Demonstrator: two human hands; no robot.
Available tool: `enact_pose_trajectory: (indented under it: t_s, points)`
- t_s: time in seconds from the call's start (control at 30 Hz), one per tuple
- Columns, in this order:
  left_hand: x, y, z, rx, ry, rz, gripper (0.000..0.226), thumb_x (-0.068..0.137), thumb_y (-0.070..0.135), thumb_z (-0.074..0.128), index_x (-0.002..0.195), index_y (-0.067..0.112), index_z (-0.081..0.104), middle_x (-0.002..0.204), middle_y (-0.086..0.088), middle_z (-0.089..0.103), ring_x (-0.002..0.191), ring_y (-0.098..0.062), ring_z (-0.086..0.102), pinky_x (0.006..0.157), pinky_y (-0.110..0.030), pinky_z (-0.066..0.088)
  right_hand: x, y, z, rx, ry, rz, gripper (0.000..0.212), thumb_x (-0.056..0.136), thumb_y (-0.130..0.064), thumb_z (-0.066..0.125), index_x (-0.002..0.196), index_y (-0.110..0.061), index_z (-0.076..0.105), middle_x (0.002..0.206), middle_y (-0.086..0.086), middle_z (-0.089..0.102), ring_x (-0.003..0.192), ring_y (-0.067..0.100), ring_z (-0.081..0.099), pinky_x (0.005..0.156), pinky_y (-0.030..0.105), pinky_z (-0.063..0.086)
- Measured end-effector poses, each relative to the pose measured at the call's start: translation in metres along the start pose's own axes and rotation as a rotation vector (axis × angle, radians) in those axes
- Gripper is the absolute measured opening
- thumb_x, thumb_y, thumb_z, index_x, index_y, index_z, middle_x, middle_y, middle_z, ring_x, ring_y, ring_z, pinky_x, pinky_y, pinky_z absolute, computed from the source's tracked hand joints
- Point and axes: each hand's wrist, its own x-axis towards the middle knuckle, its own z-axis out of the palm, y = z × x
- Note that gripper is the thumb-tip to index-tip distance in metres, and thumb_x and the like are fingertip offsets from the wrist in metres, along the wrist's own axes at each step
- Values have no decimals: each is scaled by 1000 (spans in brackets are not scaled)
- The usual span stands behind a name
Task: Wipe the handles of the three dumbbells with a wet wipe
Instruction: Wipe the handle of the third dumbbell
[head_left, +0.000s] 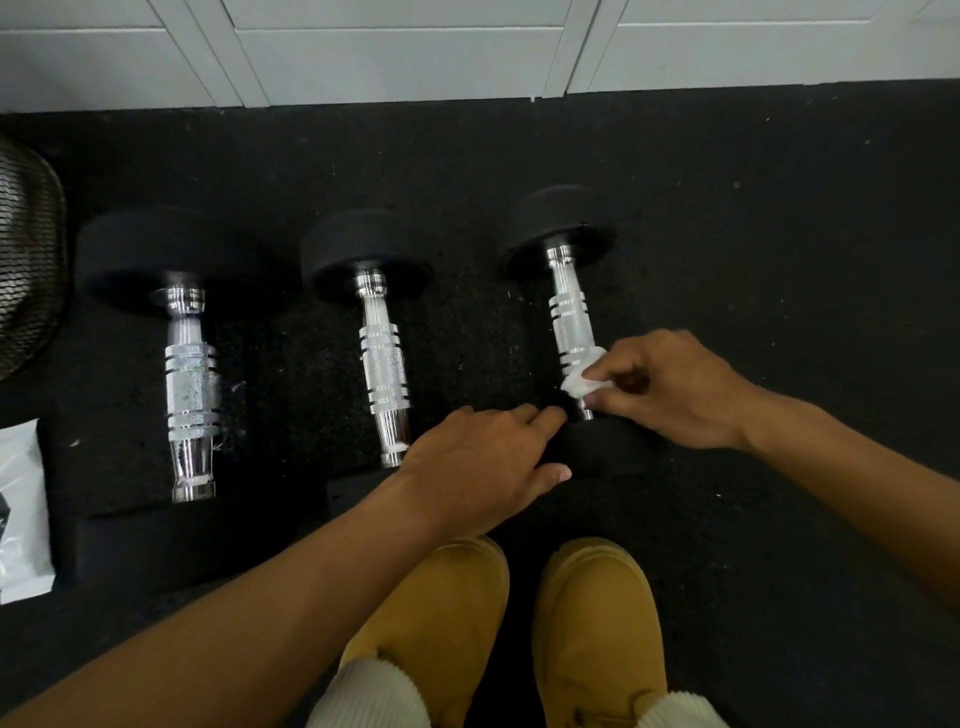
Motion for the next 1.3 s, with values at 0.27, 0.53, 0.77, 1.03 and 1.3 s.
enact_pose_trajectory:
  t_s: [0.27,0.53,0.77,1.03,1.3]
  points:
    - [1,1,-1,-3,3,7,53,96,52,30,139,22,26,126,-1,52,100,-23,58,81,-38,42,20,-15,-8,72,475,165,11,86,-25,63,85,-19,71,70,-4,66,64,6,57,58,7,36]
    - [-1,1,-1,0,-7,7,54,96,52,29,141,21,26,130,-1,51,101,-23,58,83,-39,43,55,-16,-7,71,403,28,41,77,-32,73,115,-22,64,104,-2,57,93,10,54,81,21,42]
    - [0,2,-2,4,-11,6,53,96,51,29,140,22,26,129,-1,51,102,-24,57,83,-39,42,49,9,1,181,494,-21,36,76,-18,75,110,-20,66,109,-4,59,93,10,60,78,20,50]
    - [-1,0,-1,9,-11,8,54,96,51,29,141,21,25,132,-1,50,104,-24,57,84,-39,44,51,11,1,63,294,-65,42,89,-20,60,130,-27,53,103,0,41,88,11,46,84,22,40]
    - [0,1,-2,6,-2,19,54,96,52,29,140,21,26,128,-1,52,101,-23,59,83,-39,45,56,17,-1,-65,472,-182,33,87,-22,64,119,-14,63,97,6,57,81,10,50,76,22,41]
